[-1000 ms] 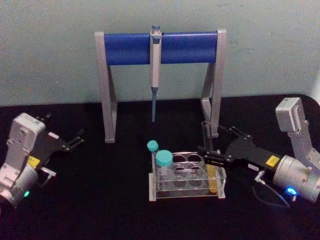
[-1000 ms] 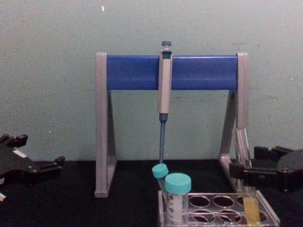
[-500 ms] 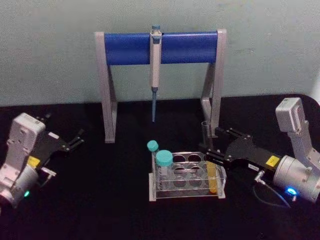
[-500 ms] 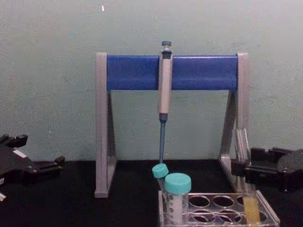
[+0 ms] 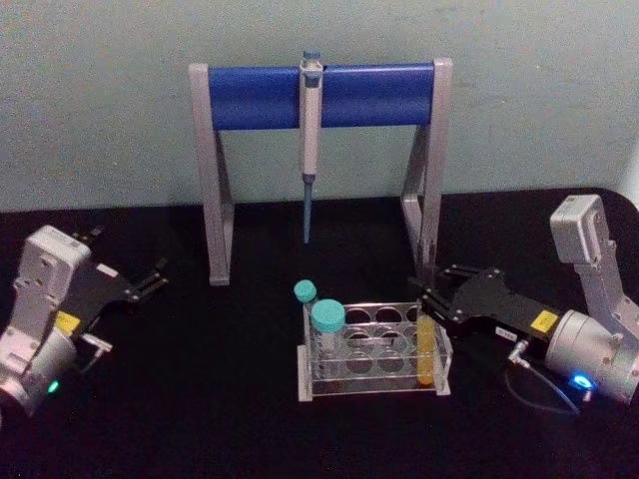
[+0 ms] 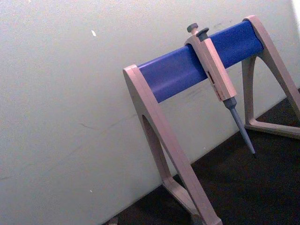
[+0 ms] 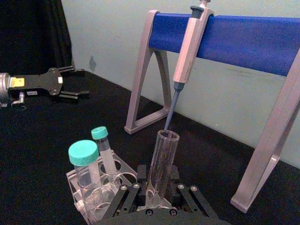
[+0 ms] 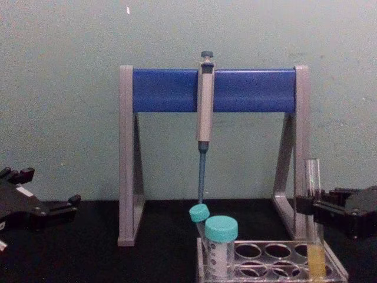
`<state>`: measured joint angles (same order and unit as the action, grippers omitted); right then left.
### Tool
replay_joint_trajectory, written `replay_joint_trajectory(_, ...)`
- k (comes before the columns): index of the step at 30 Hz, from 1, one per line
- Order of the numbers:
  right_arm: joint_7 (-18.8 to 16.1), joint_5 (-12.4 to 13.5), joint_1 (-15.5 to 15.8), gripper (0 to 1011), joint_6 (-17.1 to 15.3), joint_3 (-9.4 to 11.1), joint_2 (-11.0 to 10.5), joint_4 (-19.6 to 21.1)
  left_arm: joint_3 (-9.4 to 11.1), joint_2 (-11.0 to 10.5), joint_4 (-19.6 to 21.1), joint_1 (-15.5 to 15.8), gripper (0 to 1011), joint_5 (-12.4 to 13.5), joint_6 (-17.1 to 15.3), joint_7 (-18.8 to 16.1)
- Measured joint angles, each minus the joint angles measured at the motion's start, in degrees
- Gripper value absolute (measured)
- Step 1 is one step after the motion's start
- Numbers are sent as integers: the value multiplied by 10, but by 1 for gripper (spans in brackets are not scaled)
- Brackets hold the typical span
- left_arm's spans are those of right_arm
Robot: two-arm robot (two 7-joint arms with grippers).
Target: Pick up the test tube from the test tube rack, shake it, then place it back into the test tube rack.
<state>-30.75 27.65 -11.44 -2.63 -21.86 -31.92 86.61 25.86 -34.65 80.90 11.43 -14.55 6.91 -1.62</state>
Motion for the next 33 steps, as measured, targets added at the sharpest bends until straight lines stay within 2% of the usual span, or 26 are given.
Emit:
replay_joint_trajectory(4,0,0,0,241,0,0,0,0,0,0,0,0,1001,0,0,0)
replay_joint_trajectory(33,0,0,0,241,0,0,0,0,0,0,0,0,1002,0,0,0)
